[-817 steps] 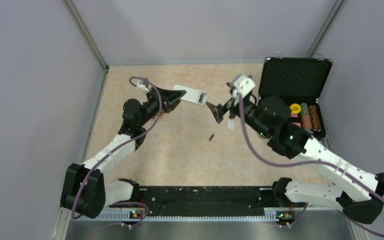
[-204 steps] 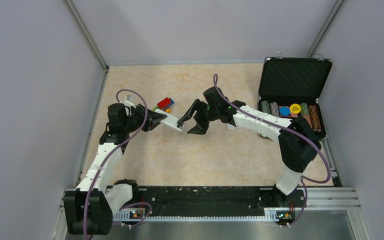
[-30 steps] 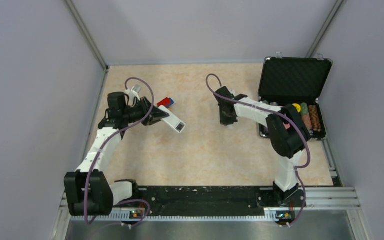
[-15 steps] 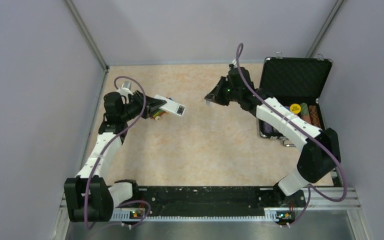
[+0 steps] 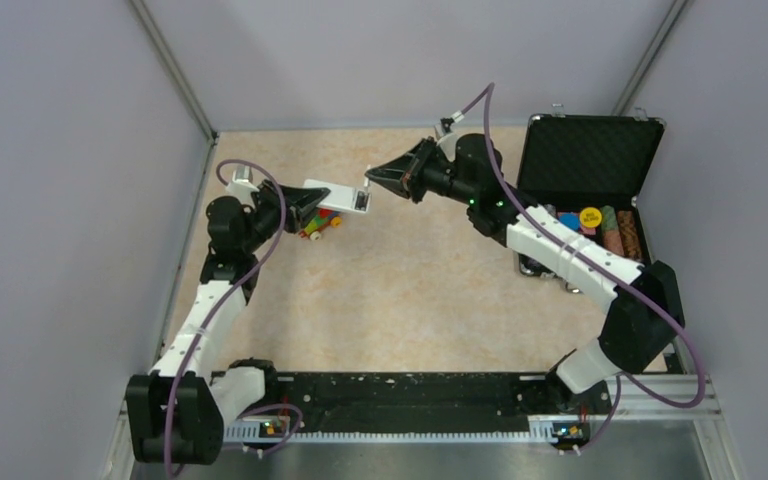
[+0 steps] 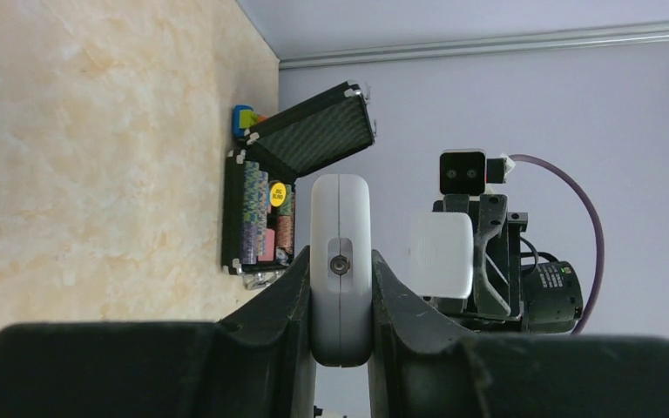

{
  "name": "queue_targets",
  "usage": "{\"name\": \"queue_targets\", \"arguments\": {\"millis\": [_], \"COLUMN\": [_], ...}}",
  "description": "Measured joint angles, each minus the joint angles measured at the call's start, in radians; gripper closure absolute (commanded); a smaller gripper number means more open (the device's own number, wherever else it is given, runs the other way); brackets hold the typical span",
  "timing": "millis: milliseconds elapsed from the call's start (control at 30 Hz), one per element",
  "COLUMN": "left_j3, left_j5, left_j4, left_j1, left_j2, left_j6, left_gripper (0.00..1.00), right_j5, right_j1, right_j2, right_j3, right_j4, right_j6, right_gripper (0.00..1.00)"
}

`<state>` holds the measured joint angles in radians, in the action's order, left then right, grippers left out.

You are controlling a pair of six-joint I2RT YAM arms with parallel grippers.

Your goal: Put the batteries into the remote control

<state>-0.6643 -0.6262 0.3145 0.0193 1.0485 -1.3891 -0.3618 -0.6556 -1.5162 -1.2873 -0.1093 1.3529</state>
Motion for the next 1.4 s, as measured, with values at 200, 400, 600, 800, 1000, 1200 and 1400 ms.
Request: {"name": "queue_targets", "arguments": {"millis": [200, 400, 600, 800, 1000, 1200, 1400], "left_j3": [0.000, 0.001, 0.000, 0.000, 0.000, 0.000, 0.000], "left_j5": [0.024, 0.046, 0.048, 0.048, 0.048, 0.048, 0.048], "left_j4": [0.024, 0.022, -0.020, -0.053, -0.053, -0.053, -0.053], "left_j1": [0.018, 0.019, 0.019, 0.019, 0.019, 0.019, 0.019], "left_j2": [-0.010, -0.022, -0.030, -0.030, -0.030, -0.030, -0.030], "left_j6": [-0.016, -0.024, -0.034, -0.045, -0.052, -0.053, -0.053], "left_gripper": [1.00, 1.00, 1.00, 1.00, 1.00, 1.00, 1.00], "right_j5": [-0.006, -0.006, 0.000, 0.001, 0.001, 0.014, 0.029], "right_j1": [-0.055, -0.068, -0.074, -0.090, -0.097, -0.097, -0.097], "right_j2": [-0.008, -0.021, -0.026, -0.058, -0.077, -0.077, -0.077], "right_j3": [-0.002, -0.002, -0.002, -0.002, -0.002, -0.002, -0.002], "right_j4": [-0.069, -0.087, -0.090, -0.090, -0.087, -0.082, -0.075], "right_j6": [0.065, 0.097, 0.099, 0.100, 0.111, 0.109, 0.106], "right_gripper": [1.00, 1.00, 1.00, 1.00, 1.00, 1.00, 1.00]}}
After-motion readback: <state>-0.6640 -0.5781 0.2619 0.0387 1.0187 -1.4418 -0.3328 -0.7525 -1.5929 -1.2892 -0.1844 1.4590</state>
